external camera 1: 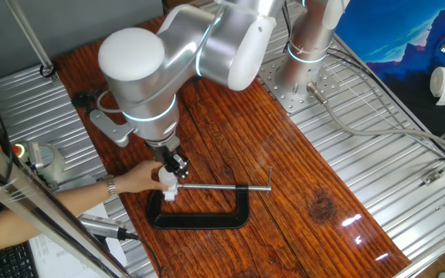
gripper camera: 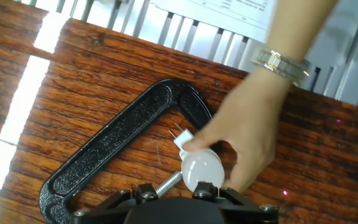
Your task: Install the light bulb by rotating it
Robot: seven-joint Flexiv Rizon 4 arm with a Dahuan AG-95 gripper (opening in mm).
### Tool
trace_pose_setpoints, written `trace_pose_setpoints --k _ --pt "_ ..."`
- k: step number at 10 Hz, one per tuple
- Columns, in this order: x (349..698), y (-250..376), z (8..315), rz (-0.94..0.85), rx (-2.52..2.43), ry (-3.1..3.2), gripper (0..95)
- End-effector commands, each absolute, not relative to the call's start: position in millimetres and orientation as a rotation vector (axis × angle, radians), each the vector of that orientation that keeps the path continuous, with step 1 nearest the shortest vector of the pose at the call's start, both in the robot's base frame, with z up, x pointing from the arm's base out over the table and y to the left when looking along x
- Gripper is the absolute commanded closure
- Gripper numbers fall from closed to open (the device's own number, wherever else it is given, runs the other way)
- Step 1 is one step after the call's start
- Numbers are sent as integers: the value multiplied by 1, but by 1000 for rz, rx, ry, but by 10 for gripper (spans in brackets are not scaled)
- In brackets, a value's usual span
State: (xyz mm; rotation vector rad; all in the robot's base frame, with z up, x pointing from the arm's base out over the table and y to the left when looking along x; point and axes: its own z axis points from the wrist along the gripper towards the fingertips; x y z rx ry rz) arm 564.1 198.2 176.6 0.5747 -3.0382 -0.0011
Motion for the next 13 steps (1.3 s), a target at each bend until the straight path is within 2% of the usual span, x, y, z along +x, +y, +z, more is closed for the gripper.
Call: trace_pose_setpoints --k 1,11,13 --pt "561 199 177 3 585 -3034 570" --pt "560 200 177 3 624 -3034 570" --pt "560 200 177 -1 752 -3006 570"
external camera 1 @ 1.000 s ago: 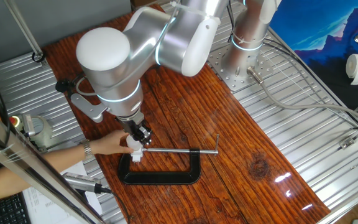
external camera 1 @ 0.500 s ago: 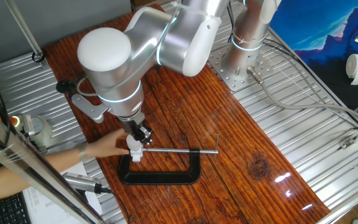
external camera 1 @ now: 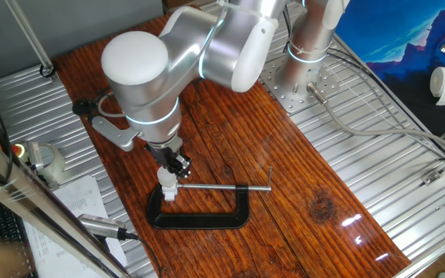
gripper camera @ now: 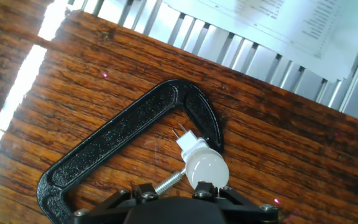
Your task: Install the light bulb by rotating it
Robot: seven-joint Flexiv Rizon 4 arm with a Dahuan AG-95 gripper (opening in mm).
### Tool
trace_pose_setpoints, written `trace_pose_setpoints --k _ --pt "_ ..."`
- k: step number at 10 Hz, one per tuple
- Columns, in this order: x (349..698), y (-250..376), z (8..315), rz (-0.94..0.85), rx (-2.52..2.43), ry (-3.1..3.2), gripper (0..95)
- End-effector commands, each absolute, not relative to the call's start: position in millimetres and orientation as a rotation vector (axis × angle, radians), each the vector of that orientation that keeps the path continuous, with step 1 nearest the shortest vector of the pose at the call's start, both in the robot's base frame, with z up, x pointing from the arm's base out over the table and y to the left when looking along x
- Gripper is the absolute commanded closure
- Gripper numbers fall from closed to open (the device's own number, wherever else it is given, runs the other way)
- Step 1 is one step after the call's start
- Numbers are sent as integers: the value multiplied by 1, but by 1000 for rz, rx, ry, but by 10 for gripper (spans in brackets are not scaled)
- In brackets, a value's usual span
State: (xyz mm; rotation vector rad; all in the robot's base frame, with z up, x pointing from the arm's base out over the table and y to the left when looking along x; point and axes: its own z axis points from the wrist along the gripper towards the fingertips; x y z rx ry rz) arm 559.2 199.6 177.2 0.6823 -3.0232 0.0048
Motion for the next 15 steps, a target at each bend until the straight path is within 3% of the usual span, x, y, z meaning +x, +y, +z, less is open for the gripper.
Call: trace_pose_setpoints --k 1,2,3,4,9,10,11,12,15 --pt "560 200 177 2 864 -2977 570" --pt "560 200 177 -5 1142 -2873 380" --pt "559 199 177 5 1287 -2806 380" --pt "559 197 175 22 1446 -2719 570" --pt "556 188 168 5 1778 -2509 570" --pt "556 188 168 4 1806 -2489 380" --pt "556 188 168 2 1820 -2480 380" --pt "556 188 168 6 1841 -2462 570" --pt "556 188 168 4 1851 -2455 570"
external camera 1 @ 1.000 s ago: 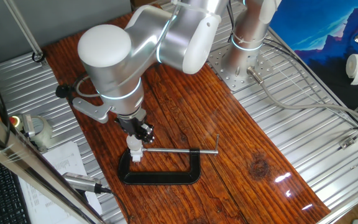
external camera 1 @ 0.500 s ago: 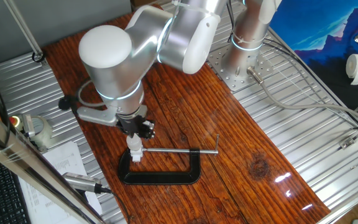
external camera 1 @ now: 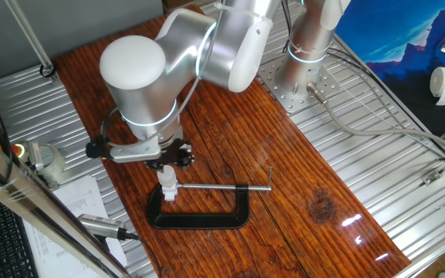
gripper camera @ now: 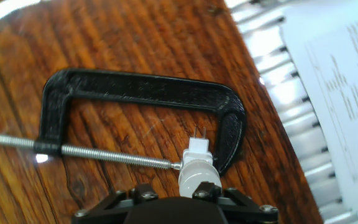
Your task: Install the light bulb by rotating it
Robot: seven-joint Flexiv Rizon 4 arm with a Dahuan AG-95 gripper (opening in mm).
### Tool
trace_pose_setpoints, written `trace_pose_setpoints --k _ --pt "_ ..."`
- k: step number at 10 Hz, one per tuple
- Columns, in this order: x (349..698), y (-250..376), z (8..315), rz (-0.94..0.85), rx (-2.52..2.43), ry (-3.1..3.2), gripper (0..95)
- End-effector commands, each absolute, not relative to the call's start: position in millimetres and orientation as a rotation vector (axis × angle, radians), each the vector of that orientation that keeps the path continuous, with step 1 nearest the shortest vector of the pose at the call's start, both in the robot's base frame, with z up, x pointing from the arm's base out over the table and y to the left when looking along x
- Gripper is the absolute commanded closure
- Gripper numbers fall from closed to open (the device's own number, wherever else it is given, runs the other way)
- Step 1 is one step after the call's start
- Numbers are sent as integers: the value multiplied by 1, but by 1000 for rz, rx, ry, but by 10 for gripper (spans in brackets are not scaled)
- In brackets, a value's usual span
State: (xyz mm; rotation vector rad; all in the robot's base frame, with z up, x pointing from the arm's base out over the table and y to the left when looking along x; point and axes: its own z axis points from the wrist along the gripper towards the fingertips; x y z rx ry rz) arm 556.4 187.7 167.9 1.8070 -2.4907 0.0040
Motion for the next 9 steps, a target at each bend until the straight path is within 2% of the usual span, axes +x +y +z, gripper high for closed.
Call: trace_pose_setpoints --k 1,4,5,6,7,9 --pt "556 188 168 13 1823 -2471 570" --pt "556 187 168 18 1709 -2556 570" --pt "556 187 168 18 1692 -2567 760" --pt "556 188 167 19 1686 -2570 760" --pt "556 188 168 14 1683 -2577 950" --pt "555 188 168 23 1688 -2568 950"
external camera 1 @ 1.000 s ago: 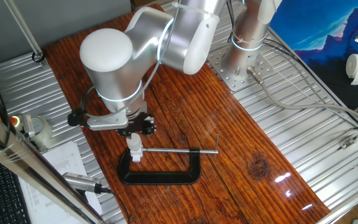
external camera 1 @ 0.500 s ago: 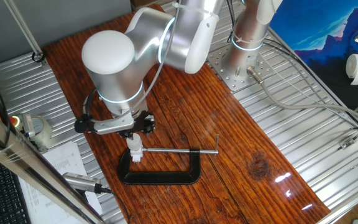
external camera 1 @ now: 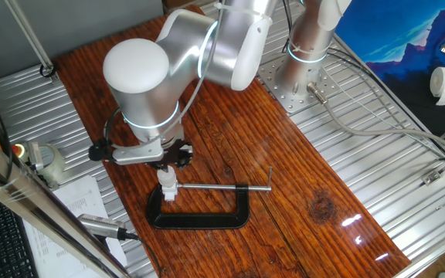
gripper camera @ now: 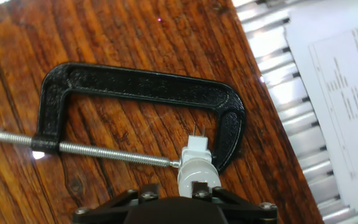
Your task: Install the light bulb by rotating it
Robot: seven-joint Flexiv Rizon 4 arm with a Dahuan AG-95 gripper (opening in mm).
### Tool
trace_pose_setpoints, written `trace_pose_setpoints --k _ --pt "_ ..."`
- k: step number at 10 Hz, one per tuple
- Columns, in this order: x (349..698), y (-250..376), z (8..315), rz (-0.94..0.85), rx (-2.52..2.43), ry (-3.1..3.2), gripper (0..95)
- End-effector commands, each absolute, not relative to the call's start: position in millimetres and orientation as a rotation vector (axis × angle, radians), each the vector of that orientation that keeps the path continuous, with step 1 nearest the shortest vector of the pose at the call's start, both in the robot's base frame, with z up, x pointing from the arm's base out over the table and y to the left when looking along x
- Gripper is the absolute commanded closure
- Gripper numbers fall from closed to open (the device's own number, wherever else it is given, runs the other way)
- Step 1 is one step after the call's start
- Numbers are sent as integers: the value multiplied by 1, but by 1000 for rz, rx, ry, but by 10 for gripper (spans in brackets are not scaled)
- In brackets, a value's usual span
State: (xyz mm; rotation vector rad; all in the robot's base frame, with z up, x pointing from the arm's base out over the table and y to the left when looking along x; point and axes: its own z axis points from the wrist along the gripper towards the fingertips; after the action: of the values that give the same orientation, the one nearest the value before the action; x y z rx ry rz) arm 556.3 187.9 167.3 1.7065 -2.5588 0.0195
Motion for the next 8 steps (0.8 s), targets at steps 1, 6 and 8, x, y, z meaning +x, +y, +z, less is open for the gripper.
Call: trace_pose_setpoints --k 1,6,8 --pt "555 188 169 29 1689 -2565 950" --pt "555 188 169 41 1699 -2548 950" --pt "555 188 169 56 1684 -2552 950"
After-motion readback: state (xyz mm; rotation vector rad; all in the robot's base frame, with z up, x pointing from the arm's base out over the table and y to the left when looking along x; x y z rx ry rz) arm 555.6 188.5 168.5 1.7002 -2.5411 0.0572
